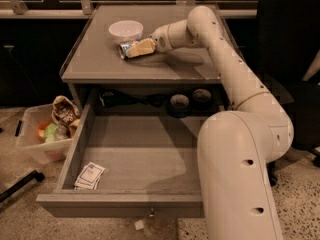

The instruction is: Place redbull can into top drawer

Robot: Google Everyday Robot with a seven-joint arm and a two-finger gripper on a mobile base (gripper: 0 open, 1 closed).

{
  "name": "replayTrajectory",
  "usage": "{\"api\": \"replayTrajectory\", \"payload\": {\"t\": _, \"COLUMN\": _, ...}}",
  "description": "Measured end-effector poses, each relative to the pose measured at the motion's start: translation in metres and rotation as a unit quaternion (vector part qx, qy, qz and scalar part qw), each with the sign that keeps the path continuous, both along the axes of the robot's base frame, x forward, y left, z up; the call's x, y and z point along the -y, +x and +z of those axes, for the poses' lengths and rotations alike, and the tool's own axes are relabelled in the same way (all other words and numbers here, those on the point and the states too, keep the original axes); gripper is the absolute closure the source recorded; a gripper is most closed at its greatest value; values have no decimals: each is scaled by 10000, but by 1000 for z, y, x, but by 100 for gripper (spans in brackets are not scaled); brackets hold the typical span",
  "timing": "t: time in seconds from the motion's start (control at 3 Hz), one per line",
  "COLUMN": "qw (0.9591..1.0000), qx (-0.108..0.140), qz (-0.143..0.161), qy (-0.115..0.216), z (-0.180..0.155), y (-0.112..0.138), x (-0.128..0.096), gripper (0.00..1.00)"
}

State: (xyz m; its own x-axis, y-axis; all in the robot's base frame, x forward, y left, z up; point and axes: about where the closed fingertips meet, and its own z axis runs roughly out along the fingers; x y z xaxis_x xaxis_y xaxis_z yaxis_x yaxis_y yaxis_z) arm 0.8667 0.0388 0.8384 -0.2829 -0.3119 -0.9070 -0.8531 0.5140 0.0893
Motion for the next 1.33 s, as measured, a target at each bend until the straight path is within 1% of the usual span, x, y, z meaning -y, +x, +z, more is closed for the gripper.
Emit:
{"api": "replayTrajectory", "payload": {"t": 0.33, "qw": 10000, "qx": 1, "qz": -2, "qy": -1, "z": 0, "y": 0, "x": 0, "gripper": 42}}
{"api": "replayTrajectory", "payload": {"t": 0.67, "qw": 9998, "qx": 41, "qz": -177, "qy": 2, "z": -1, "y": 2, "x": 12, "gripper": 65}}
{"api": "replayTrajectory", "payload": {"t": 1.0, "qw": 9989, "qx": 142, "qz": -444, "qy": 8, "z": 3, "y": -1, "x": 34, "gripper": 88}}
{"api": "replayTrajectory", "payload": {"t": 1.33, "qw": 9971, "qx": 349, "qz": -683, "qy": -14, "z": 15, "y": -17, "x": 61, "gripper": 100}}
